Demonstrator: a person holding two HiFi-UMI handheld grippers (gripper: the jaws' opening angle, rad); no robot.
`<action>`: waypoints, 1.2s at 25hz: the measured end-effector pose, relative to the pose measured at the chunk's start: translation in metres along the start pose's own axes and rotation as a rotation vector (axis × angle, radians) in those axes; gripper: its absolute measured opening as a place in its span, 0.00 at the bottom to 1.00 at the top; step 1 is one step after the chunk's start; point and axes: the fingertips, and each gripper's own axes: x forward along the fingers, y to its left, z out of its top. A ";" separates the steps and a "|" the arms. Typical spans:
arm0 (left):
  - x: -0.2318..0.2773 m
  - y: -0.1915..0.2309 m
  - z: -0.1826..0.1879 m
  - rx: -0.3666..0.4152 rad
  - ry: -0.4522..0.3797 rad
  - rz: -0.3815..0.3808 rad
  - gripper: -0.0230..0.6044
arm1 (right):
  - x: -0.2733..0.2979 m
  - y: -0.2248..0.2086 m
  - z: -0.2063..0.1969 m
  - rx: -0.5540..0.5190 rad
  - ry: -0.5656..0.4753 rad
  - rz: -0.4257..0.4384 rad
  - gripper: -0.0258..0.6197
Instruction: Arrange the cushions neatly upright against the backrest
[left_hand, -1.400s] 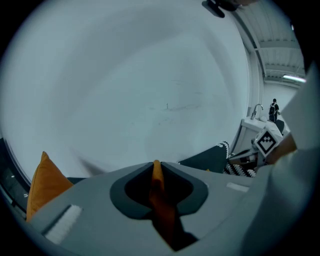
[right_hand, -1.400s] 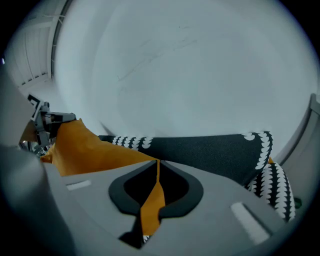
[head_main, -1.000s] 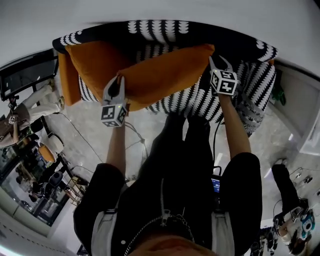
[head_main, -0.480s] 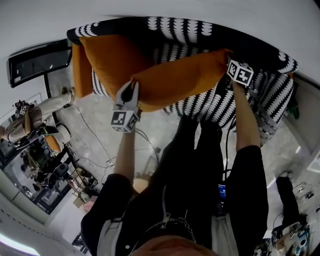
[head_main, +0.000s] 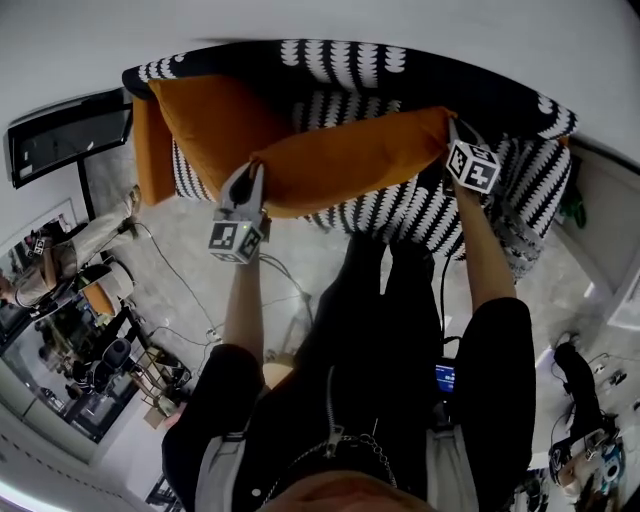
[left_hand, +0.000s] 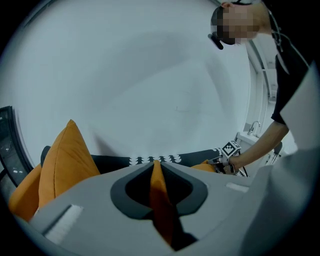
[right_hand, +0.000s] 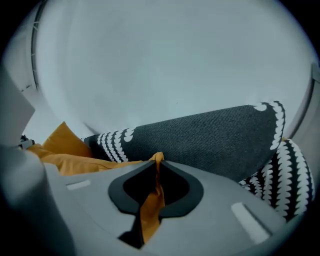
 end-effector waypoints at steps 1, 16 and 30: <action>0.003 -0.005 -0.002 0.001 0.006 -0.011 0.11 | -0.009 -0.007 0.002 0.016 -0.016 -0.009 0.08; 0.077 -0.058 -0.005 -0.048 0.028 -0.202 0.11 | -0.138 -0.068 0.043 -0.039 -0.195 -0.213 0.08; 0.080 -0.079 -0.015 -0.047 0.068 -0.293 0.11 | -0.227 -0.056 0.024 -0.141 -0.220 -0.239 0.08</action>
